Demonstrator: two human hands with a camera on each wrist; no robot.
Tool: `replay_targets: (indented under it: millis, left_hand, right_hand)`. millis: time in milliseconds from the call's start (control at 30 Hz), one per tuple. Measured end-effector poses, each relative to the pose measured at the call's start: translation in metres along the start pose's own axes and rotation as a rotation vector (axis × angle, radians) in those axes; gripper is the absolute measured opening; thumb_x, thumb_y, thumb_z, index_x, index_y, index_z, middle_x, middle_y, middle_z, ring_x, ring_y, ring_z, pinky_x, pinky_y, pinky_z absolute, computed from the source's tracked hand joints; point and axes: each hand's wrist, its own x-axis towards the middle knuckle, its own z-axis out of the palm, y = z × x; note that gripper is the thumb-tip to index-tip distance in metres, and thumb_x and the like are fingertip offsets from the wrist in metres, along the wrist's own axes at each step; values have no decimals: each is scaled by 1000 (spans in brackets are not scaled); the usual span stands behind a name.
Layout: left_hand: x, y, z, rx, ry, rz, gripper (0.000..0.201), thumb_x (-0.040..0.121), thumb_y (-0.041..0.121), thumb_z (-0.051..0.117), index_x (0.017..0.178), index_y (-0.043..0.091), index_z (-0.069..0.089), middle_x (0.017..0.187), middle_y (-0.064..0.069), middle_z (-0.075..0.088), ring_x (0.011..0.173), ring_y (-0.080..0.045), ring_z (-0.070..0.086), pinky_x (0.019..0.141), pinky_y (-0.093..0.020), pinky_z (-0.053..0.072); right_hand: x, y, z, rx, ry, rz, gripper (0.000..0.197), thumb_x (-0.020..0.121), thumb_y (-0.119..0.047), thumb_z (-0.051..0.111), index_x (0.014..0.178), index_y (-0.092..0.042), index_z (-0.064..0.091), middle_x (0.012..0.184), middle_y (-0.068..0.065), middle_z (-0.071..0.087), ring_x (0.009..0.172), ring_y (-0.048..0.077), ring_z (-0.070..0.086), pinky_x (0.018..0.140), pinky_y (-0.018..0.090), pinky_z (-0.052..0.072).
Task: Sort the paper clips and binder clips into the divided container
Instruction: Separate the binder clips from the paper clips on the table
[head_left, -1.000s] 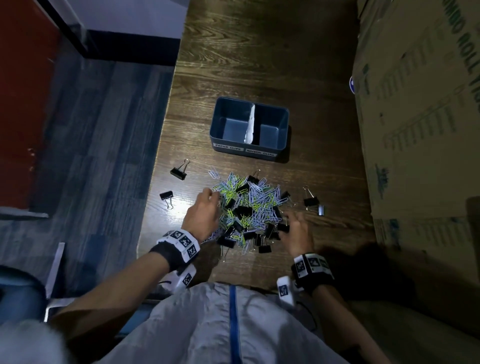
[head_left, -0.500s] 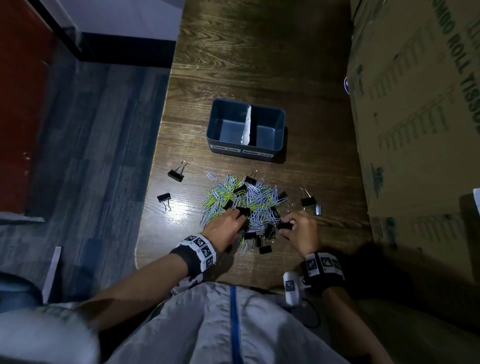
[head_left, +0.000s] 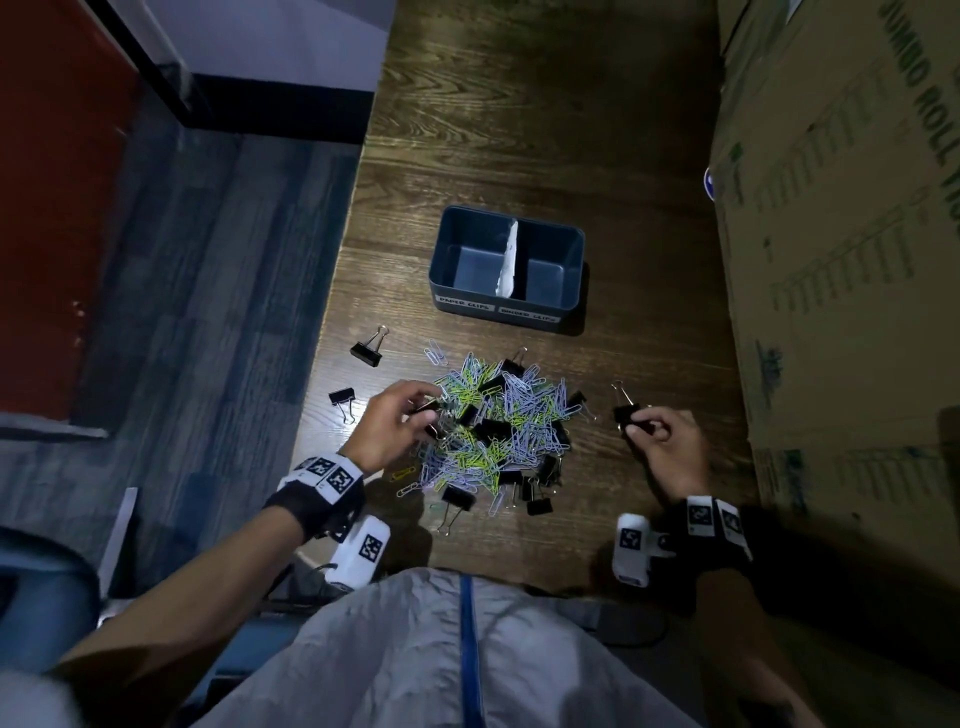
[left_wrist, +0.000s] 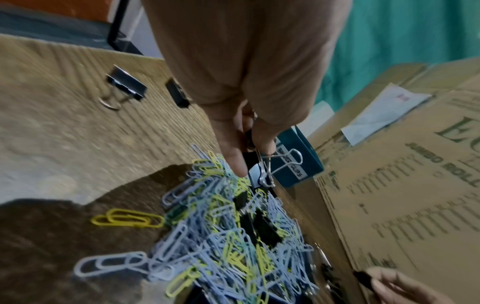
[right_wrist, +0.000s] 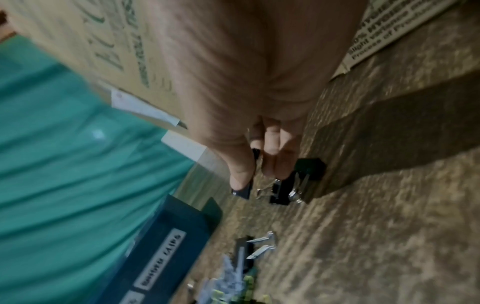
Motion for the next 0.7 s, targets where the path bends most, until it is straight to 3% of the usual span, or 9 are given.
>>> replay_targets:
  millis: [100,233,300,367,433,500,567,633,700]
  left_hand:
    - [-7,-8,-16,5,23,-49,41,87,0,67,87,41,70,106,-4,64,97,-21,65,73,-43,61]
    - [-12,-11,-17,45,63,-122,16,85,4,71,93,18,70,85,-2,67,82,-20,67,70,-42,61]
    - [-9,-8,-12,28,82,-148,14,85,6,72,95,15,69,89,-9,65,83,-24,68,70,-42,61]
    - [-4,-5,-8,9,74,-153,13,85,8,73,95,16,70,95,-13,63,86,-27,69,72,-43,61]
    - [-1,1,-2,-35,49,-139,13,85,10,73,95,17,70,90,-9,59,85,-24,69,72,-44,61]
    - [4,9,4,-93,25,-133,13,85,10,72,97,14,69,82,-3,55,82,-19,68,71,-43,61]
    - [7,17,11,-128,10,-137,15,86,9,72,100,10,68,81,-4,53,82,-13,69,71,-42,61]
    - [10,21,16,-157,-9,-133,16,85,10,72,101,9,68,84,-8,54,83,-14,69,72,-44,61]
    - [11,24,22,-164,-21,-129,15,85,12,73,99,11,68,84,-6,58,82,-17,67,72,-43,60]
  right_hand:
    - [-1,1,-1,-155,39,-17,18,79,-1,78,89,-14,70,107,9,52,93,24,58,69,17,39]
    - [-4,9,7,-261,14,-13,20,77,2,79,89,-12,71,107,10,54,102,30,59,83,25,39]
    - [-7,8,11,-308,37,-12,22,77,1,79,92,-12,71,109,9,53,108,33,55,87,31,43]
    - [-12,0,18,-433,104,-81,22,78,-8,80,96,-16,71,110,10,54,107,32,51,88,40,47]
    - [-19,-17,28,-435,105,-222,18,82,-15,77,98,-16,70,108,8,56,102,26,52,84,38,48]
    - [-29,-46,42,-306,-67,-291,13,90,-24,71,101,-18,68,103,-2,57,92,12,56,80,27,49]
    - [-40,-78,58,-168,-322,-258,17,92,-34,66,105,-23,65,99,-9,60,85,5,59,76,22,53]
    - [-48,-103,74,4,-525,-203,30,90,-39,70,115,-23,63,98,-7,64,85,8,64,76,27,58]
    - [-53,-116,89,109,-594,-188,35,86,-34,76,116,-23,62,96,-3,66,82,13,68,74,31,60]
